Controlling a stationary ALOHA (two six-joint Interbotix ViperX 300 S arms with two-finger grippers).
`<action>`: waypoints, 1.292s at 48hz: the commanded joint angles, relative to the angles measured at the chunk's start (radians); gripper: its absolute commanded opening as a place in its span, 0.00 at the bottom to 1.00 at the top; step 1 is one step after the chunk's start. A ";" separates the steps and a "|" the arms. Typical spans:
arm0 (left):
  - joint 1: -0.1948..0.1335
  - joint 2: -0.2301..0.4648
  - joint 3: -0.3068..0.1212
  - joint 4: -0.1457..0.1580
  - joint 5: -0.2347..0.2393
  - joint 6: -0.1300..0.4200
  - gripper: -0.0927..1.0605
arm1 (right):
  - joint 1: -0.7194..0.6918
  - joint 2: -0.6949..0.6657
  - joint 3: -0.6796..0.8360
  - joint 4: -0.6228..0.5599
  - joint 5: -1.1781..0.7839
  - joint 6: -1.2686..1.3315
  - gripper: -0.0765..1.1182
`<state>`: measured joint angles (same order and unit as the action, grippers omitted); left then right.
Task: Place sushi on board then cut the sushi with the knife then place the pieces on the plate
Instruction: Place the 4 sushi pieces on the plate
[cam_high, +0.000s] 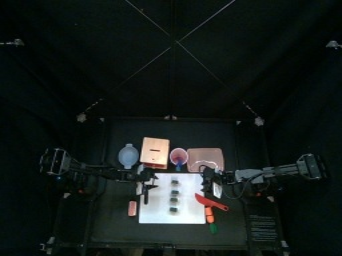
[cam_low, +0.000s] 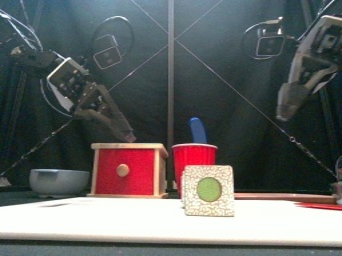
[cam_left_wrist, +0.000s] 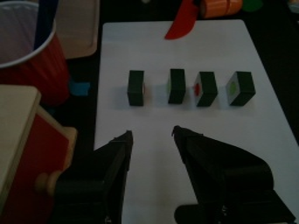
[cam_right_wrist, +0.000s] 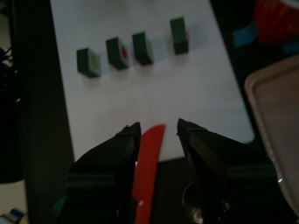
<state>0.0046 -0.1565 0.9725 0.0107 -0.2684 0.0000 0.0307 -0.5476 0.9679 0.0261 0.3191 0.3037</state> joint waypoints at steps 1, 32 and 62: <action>0.020 -0.017 0.006 -0.021 -0.009 0.002 0.78 | -0.031 0.071 -0.038 -0.064 -0.120 -0.003 0.75; 0.052 -0.035 0.037 -0.054 -0.008 0.006 0.78 | -0.071 0.509 -0.275 -0.186 -0.247 -0.005 0.81; 0.049 -0.035 0.043 -0.052 -0.006 0.005 0.78 | -0.071 0.669 -0.356 -0.186 -0.241 -0.005 0.79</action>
<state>0.0522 -0.1810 1.0247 -0.0430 -0.2684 0.0061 -0.0399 0.1319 0.6351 -0.1626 0.0813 0.2991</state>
